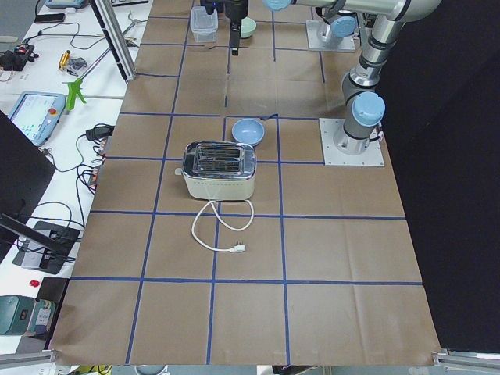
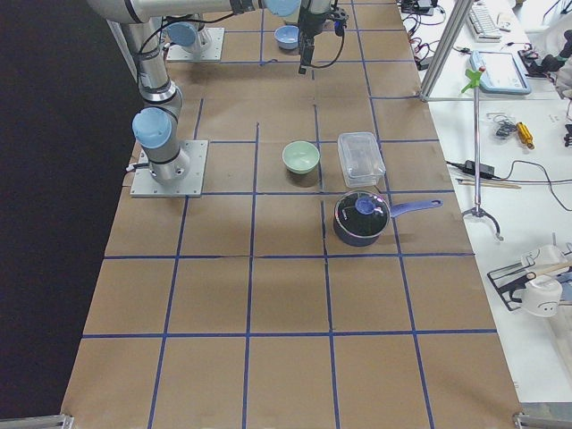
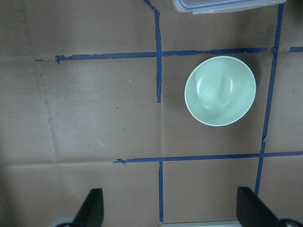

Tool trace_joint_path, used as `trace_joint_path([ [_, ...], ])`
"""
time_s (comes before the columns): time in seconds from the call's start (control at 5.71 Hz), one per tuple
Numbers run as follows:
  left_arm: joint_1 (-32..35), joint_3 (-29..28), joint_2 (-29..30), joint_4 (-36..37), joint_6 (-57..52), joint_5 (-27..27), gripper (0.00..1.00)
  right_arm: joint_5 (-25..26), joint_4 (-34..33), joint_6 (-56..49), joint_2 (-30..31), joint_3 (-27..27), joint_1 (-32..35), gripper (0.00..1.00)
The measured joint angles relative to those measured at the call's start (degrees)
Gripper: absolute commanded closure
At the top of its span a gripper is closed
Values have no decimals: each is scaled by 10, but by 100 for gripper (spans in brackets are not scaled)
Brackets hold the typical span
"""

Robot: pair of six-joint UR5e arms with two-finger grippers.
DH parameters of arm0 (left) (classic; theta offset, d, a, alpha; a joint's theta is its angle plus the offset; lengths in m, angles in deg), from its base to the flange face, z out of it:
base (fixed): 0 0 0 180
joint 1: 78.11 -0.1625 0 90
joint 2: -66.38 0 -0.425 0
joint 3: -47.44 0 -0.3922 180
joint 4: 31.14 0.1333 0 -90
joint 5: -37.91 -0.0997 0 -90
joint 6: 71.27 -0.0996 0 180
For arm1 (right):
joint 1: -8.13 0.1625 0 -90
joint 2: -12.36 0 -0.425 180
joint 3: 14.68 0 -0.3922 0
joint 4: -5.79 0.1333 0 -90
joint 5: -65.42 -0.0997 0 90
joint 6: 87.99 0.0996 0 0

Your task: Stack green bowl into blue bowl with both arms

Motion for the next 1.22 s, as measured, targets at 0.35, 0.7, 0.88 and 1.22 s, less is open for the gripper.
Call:
trace_joint_path([
  [0.35,0,2,0,1,-1,0,2,0,0,0,0,0,0,0],
  [0.7,0,4,-1,1,-1,-1,2,0,0,0,0,0,0,0],
  [0.88,0,5,-1,1,-1,-1,2,1,1,0,0,0,-1,0],
  [1.22,0,6,-1,3,-1,-1,2,5,3,-45,4,5,-33,0],
])
